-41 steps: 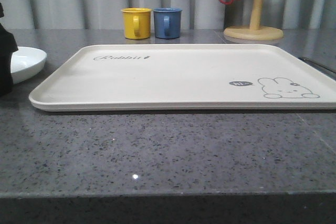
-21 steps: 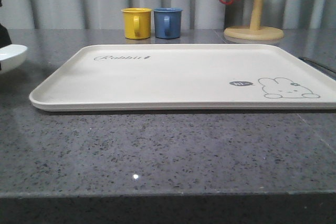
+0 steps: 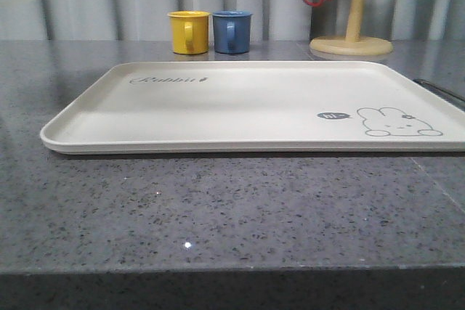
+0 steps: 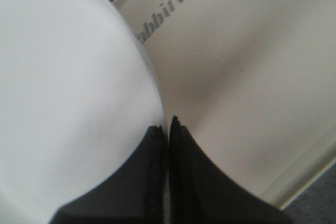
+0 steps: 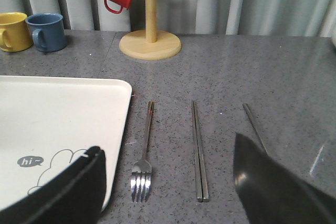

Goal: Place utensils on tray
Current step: 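Lift the white plate and lower it onto the tray, then release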

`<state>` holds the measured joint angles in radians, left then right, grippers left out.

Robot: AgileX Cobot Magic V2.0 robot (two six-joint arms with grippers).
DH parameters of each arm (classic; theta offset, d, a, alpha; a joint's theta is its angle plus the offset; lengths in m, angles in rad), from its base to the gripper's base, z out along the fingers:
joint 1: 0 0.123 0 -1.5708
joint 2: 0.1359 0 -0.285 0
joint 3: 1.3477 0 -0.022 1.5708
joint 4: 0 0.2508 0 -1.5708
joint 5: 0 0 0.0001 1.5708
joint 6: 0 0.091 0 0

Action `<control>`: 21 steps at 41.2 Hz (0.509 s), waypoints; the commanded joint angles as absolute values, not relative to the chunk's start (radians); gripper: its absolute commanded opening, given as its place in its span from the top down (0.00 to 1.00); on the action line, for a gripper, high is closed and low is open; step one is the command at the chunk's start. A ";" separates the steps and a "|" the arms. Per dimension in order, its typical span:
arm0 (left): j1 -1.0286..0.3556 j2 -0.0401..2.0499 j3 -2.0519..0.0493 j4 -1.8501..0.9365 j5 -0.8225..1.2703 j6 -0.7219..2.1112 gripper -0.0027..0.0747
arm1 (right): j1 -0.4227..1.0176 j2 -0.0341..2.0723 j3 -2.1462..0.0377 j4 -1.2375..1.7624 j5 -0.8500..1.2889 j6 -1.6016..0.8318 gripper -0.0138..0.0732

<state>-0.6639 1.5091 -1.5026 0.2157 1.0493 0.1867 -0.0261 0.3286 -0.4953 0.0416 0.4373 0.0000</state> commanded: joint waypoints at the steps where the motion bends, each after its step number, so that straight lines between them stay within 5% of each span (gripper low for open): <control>1: -0.731 1.501 -1.537 0.228 0.991 0.175 0.99 | -0.032 0.343 -0.528 0.039 0.351 0.000 0.22; 21: -0.845 1.709 -1.537 0.193 1.012 0.175 0.99 | -0.032 0.343 -0.528 0.039 0.351 0.000 0.22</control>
<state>-0.8453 1.7297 -1.5049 0.1875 1.0342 0.1859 -0.0261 0.3286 -0.4953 0.0416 0.4373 0.0000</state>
